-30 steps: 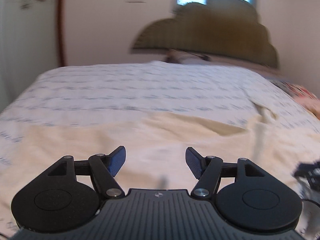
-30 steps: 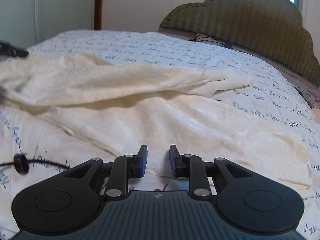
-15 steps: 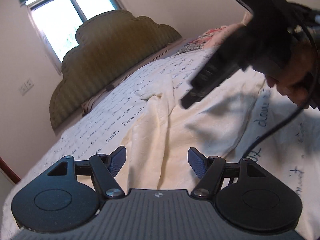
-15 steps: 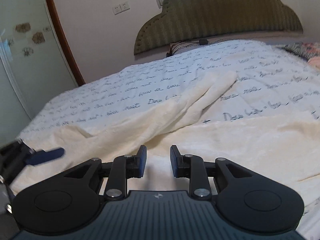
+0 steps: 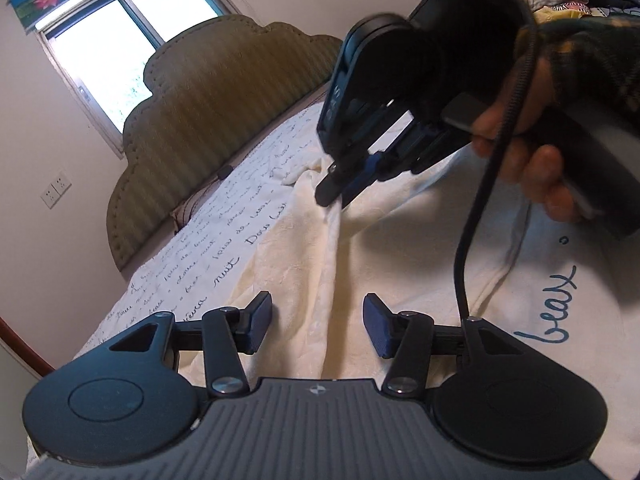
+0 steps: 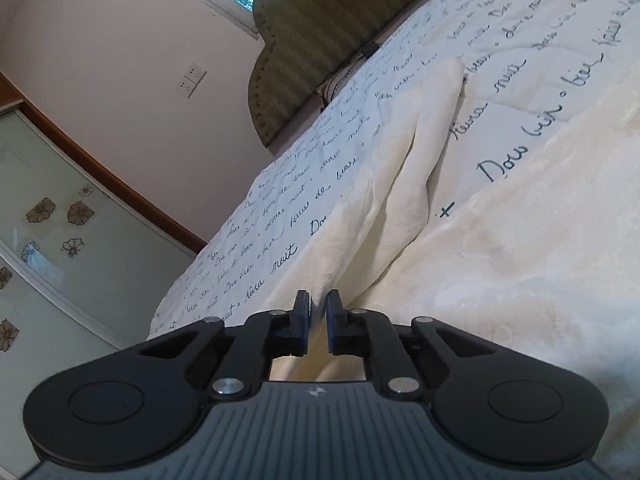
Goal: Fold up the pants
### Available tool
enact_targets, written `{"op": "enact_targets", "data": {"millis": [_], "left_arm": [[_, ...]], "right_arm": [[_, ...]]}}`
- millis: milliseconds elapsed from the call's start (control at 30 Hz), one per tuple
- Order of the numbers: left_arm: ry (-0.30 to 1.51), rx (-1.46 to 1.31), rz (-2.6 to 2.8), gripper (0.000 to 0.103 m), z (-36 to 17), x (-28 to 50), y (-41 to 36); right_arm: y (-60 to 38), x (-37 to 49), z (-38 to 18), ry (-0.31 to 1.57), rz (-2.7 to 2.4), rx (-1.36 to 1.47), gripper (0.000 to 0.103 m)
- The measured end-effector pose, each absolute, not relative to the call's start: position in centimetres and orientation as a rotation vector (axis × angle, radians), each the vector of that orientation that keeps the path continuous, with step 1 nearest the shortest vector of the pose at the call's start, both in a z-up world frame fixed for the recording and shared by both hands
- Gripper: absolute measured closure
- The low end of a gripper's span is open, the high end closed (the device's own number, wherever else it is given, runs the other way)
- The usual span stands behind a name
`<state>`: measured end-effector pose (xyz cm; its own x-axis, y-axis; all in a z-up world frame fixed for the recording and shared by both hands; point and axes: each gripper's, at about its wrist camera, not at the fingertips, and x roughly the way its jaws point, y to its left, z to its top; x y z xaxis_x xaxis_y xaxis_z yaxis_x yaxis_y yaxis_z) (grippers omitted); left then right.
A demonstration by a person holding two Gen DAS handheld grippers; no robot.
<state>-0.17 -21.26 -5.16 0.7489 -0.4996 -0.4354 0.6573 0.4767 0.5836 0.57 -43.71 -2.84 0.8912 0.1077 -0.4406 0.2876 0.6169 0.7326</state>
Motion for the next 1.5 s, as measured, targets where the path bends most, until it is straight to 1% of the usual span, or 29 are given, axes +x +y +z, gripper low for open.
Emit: {"op": "enact_targets", "data": {"millis": [167, 233, 267, 300, 333, 433, 500, 533, 567, 600, 633, 667, 733, 767, 800, 833, 867, 900, 967, 1100, 1233, 1367, 1500], "left_arm": [[0.215, 0.811, -0.725, 0.062, -5.5, -0.9, -21.3], [0.227, 0.781, -0.745, 0.070, -5.3, -1.0, -21.0], [0.233, 0.762, -0.761, 0.080, -5.1, -1.1, -20.8], [0.233, 0.744, -0.774, 0.086, -4.9, -1.3, -20.6], [0.228, 0.731, -0.776, 0.086, -4.7, -1.4, -20.6], [0.223, 0.738, -0.744, 0.086, -4.9, -1.2, -21.0], [0.240, 0.745, -0.729, 0.083, -5.3, -0.9, -21.2], [0.253, 0.752, -0.734, 0.083, -5.5, -0.9, -21.3], [0.251, 0.761, -0.734, 0.082, -5.6, -1.0, -21.3], [0.245, 0.774, -0.733, 0.074, -5.7, -1.1, -21.4], [0.238, 0.791, -0.734, 0.072, -5.8, -1.2, -21.5], [0.227, 0.803, -0.728, 0.066, -5.9, -1.3, -21.6], [0.210, 0.824, -0.710, 0.060, -6.1, -1.3, -21.6], [0.210, 0.828, -0.702, 0.057, -6.1, -1.1, -21.6], [0.217, 0.827, -0.698, 0.056, -6.1, -0.9, -21.7], [0.230, 0.818, -0.701, 0.056, -6.0, -0.5, -21.7], [0.248, 0.806, -0.709, 0.062, -5.8, -0.1, -21.7], [0.264, 0.793, -0.714, 0.075, -5.6, 0.2, -21.6], [0.275, 0.760, -0.715, 0.095, -5.1, 0.0, -21.2], [0.233, 0.706, -0.749, 0.097, -3.8, -0.9, -20.4], [0.206, 0.704, -0.801, 0.097, -3.2, -2.2, -20.3], [0.229, 0.695, -0.859, 0.096, -3.3, -3.0, -19.9], [0.274, 0.719, -0.916, 0.096, -4.0, -2.9, -19.8]], "right_arm": [[-43.2, -2.7, -1.1, 0.416, -0.110, 0.886, 0.098], [-42.7, -4.0, -0.3, 0.409, -0.121, 0.847, 0.098], [-42.6, -4.6, -0.1, 0.409, -0.131, 0.828, 0.098], [-42.4, -4.9, 0.1, 0.418, -0.142, 0.803, 0.098], [-42.3, -4.9, 0.1, 0.441, -0.145, 0.779, 0.098], [-41.9, -4.2, -0.1, 0.510, -0.195, 0.695, 0.096], [-41.8, -3.3, -0.1, 0.525, -0.221, 0.671, 0.093], [-41.8, -2.8, -0.2, 0.517, -0.214, 0.678, 0.089], [-41.9, -2.2, -0.2, 0.512, -0.207, 0.693, 0.081], [-42.0, -1.5, -0.3, 0.514, -0.206, 0.708, 0.076], [-42.2, -1.0, -0.7, 0.515, -0.200, 0.727, 0.066], [-42.3, -0.3, -0.9, 0.517, -0.194, 0.737, 0.058], [-42.4, 1.2, -1.5, 0.531, -0.201, 0.738, 0.058], [-42.5, 1.9, -1.8, 0.540, -0.206, 0.748, 0.058], [-42.8, 2.3, -2.3, 0.539, -0.194, 0.782, 0.060], [-43.2, 2.7, -2.9, 0.528, -0.170, 0.831, 0.078], [-43.6, 2.8, -3.4, 0.514, -0.157, 0.876, 0.097], [-43.7, 2.8, -3.6, 0.503, -0.156, 0.892, 0.097], [-43.3, 2.1, -3.2, 0.473, -0.160, 0.859, 0.099], [-42.5, -0.7, -1.4, 0.415, -0.172, 0.794, 0.099], [-42.4, -3.4, -0.6, 0.404, -0.184, 0.775, 0.099], [-41.9, -5.4, -0.5, 0.415, -0.195, 0.765, 0.099], [-41.8, -6.0, -1.9, 0.462, -0.212, 0.787, 0.099]]}}
